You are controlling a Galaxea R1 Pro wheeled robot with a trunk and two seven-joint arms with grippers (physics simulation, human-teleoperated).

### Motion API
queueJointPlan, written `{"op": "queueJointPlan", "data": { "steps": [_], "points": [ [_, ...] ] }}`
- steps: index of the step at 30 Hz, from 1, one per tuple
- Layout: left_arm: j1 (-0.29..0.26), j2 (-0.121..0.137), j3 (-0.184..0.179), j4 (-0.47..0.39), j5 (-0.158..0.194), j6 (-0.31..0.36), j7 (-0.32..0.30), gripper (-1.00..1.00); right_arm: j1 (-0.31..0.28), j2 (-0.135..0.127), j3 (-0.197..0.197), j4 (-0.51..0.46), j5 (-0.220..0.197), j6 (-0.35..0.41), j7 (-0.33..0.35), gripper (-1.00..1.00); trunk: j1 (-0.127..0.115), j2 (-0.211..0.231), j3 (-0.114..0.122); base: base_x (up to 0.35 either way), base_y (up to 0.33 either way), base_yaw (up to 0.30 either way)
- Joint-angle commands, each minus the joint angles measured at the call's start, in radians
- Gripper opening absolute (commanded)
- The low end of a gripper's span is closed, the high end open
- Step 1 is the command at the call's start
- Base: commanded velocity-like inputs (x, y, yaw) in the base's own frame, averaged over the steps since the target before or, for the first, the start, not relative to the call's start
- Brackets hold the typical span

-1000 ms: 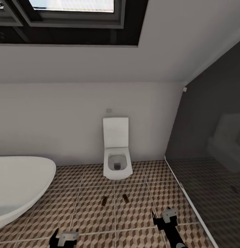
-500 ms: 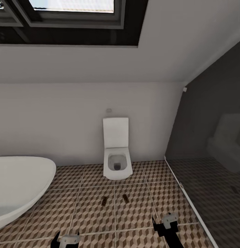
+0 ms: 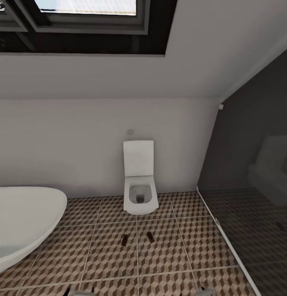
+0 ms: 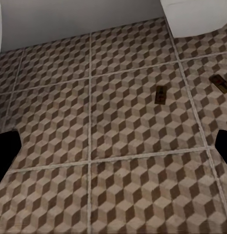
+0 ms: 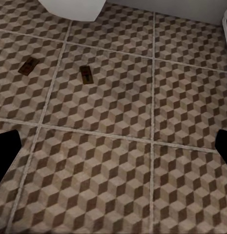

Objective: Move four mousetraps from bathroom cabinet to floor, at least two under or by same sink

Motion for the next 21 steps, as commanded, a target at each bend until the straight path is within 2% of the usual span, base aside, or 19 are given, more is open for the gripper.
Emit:
{"op": "queueJointPlan", "data": {
  "steps": [1, 5, 10, 17, 21],
  "points": [
    [0.002, -0.001, -0.008, 0.004, 0.003, -0.005, 0.004, 1.00, 0.009, 0.005, 0.008, 0.001, -0.003, -0.007, -0.007, 1.00, 0.001, -0.002, -0.002, 0.000, 0.000, 0.000],
    [0.014, -0.003, -0.008, 0.004, 0.003, -0.005, 0.004, 1.00, 0.038, 0.025, 0.008, 0.001, -0.003, -0.029, -0.007, 1.00, 0.001, -0.002, -0.002, 0.000, 0.000, 0.000],
    [0.026, -0.005, -0.008, 0.004, 0.003, -0.005, 0.004, 1.00, 0.057, 0.068, 0.007, -0.001, -0.002, -0.063, -0.012, 1.00, 0.001, -0.002, -0.002, 0.000, 0.000, 0.000],
    [0.029, -0.005, -0.007, 0.002, 0.005, -0.006, 0.006, 1.00, 0.061, 0.083, 0.005, -0.014, -0.001, -0.072, -0.036, 1.00, 0.001, -0.002, -0.002, 0.000, 0.000, 0.000],
    [0.029, -0.006, -0.005, 0.000, 0.007, -0.006, 0.008, 1.00, 0.061, 0.085, 0.005, -0.041, 0.001, -0.075, -0.078, 1.00, 0.001, -0.002, -0.002, 0.000, 0.000, 0.000]
  ]
}}
